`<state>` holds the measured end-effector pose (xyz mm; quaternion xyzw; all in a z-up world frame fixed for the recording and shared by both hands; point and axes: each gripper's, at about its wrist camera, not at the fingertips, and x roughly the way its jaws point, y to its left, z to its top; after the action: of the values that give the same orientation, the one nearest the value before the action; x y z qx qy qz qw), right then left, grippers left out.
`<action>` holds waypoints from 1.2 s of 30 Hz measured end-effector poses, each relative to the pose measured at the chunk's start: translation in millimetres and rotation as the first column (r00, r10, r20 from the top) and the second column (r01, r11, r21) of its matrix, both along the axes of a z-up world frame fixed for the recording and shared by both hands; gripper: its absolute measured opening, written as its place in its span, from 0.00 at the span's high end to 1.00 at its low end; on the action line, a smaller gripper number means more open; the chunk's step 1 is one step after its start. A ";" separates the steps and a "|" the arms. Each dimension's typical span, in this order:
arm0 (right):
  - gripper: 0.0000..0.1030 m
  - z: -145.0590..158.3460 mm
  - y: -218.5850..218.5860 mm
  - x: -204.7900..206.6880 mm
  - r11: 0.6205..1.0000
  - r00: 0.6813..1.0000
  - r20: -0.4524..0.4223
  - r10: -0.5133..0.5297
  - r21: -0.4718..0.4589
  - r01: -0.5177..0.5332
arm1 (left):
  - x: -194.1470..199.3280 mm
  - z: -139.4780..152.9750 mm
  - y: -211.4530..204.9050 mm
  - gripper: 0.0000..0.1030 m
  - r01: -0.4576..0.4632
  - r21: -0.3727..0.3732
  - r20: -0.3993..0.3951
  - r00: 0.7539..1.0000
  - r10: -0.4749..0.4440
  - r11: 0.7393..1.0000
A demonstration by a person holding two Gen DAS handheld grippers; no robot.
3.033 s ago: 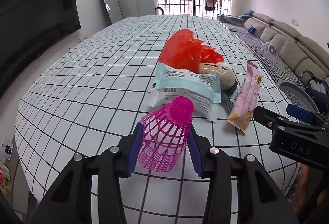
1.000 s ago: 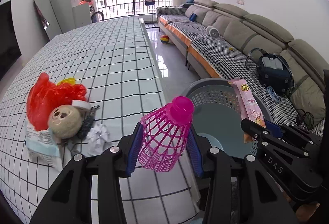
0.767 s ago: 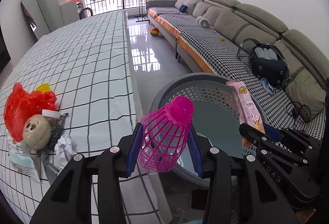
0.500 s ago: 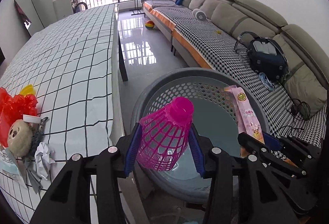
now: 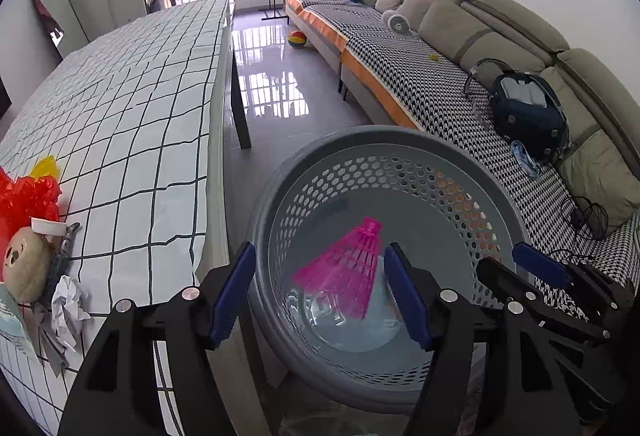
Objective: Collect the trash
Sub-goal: 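Carry shuttlecock and wrapper to the grey basket and open both grippers, then move both tools back over the table toward the remaining trash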
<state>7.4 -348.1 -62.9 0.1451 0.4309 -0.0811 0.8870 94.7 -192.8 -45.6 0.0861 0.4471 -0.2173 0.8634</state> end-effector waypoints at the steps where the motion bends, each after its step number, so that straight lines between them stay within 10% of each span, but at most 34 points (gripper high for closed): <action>1: 0.54 0.0 0.0 -0.6 1.000 1.000 0.000 -0.003 0.003 0.003 | 0.0 -0.4 -0.7 0.36 0.000 0.002 0.001 1.000 0.000 1.000; 36: 0.40 27.0 23.4 -19.0 1.000 0.997 0.076 -0.006 -0.025 0.008 | -23.0 32.0 48.2 0.14 -0.095 -0.029 0.105 0.990 0.098 0.995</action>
<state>-11.6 -324.8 -35.9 0.1383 0.3952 -0.0842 0.9042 71.7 -144.6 -13.6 0.0656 0.4013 -0.1756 0.8966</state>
